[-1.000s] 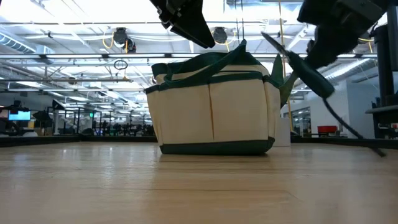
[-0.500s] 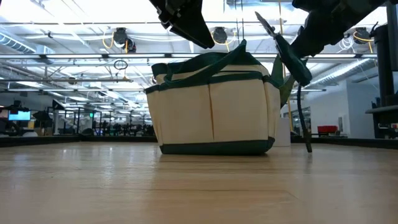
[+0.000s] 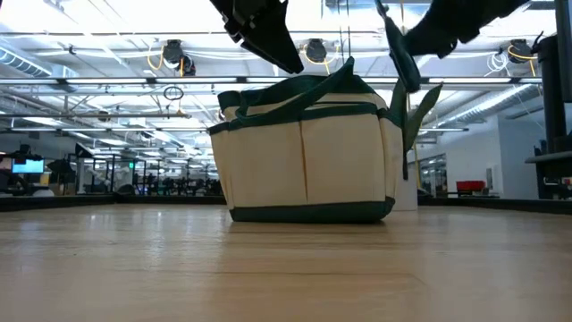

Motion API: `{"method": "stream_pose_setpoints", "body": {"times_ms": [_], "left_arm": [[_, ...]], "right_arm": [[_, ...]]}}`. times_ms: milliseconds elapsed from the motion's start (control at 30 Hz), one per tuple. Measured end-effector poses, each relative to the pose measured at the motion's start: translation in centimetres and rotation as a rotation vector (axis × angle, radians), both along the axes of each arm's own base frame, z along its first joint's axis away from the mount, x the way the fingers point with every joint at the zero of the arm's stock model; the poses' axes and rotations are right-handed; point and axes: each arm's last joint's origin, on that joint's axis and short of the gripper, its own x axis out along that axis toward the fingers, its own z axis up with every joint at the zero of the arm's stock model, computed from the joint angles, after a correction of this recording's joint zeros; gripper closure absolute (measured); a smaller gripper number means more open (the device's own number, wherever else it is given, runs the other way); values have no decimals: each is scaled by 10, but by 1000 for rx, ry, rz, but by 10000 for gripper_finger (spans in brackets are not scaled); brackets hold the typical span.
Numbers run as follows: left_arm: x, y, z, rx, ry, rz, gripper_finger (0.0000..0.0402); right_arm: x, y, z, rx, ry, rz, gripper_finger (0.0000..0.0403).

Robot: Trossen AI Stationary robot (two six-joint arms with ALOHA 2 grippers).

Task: Pick & Place Garden tools in Gardening bag
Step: Put the green shear scissor into the gardening bag

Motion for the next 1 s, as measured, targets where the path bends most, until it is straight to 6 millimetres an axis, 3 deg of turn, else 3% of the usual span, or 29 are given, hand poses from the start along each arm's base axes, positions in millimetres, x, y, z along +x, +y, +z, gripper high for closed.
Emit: {"method": "stream_pose_setpoints", "body": {"times_ms": [533, 1000], "left_arm": [[-23, 6, 35, 4, -74, 28, 245], [-17, 5, 41, -1, -159, 18, 245]], "right_arm": [[5, -2, 37, -153, -308, 50, 344], [25, -18, 42, -205, -416, -42, 344]]}}
